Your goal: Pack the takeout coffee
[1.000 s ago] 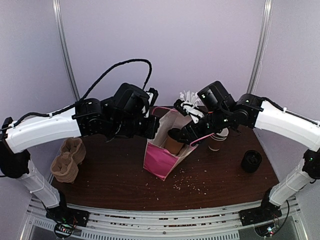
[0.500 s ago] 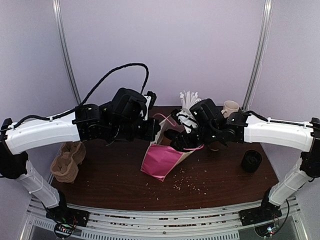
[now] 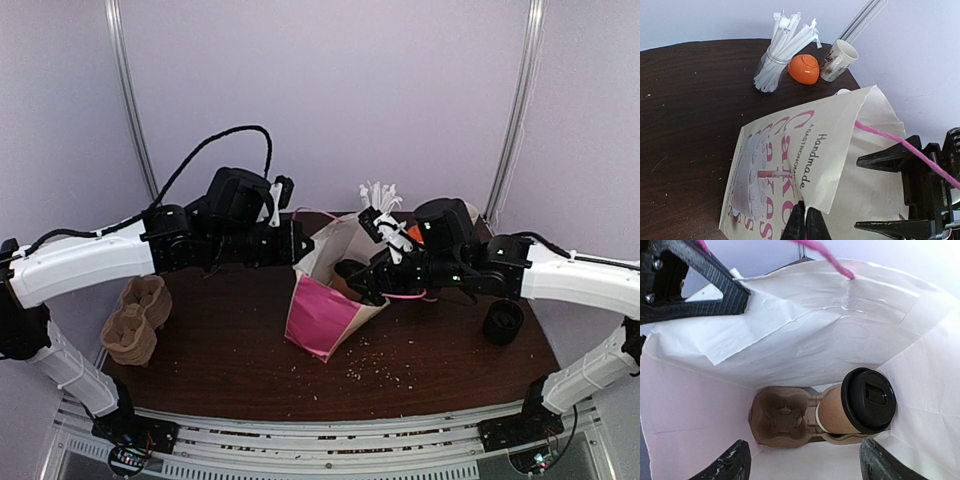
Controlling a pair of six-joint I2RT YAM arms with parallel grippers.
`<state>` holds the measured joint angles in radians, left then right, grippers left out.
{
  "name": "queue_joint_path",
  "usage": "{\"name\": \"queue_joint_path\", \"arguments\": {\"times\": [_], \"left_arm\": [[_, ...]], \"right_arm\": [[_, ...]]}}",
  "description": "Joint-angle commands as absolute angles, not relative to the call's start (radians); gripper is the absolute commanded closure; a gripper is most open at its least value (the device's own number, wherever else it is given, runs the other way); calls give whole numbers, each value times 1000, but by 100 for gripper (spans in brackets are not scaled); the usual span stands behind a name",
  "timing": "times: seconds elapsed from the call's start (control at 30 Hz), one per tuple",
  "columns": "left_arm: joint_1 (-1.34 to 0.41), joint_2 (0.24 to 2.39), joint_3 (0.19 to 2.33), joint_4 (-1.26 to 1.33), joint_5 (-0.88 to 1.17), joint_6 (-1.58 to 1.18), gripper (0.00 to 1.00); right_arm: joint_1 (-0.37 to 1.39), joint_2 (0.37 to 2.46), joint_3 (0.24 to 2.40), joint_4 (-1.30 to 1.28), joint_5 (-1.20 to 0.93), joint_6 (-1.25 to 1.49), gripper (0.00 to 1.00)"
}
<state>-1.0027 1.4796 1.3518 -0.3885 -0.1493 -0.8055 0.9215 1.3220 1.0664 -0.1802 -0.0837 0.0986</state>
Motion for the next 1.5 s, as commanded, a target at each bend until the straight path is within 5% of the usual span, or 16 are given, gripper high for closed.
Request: {"name": "queue_joint_path", "arguments": {"times": [0.0, 0.43, 0.93, 1.13, 1.47], "left_arm": [[-999, 1485, 1384, -332, -108, -820, 100], [-999, 1496, 1401, -309, -65, -826, 100], [-999, 1483, 1291, -264, 49, -795, 100], [-999, 1482, 1281, -268, 58, -791, 100], [-999, 1463, 1276, -342, -9, -749, 100]], "right_arm": [[923, 1387, 1120, -322, -82, 1, 23], [920, 1505, 1172, -348, 57, 22, 17], [885, 1560, 983, 115, 184, 359, 18], [887, 1635, 1030, 103, 207, 388, 28], [887, 1598, 1023, 91, 188, 399, 62]]}}
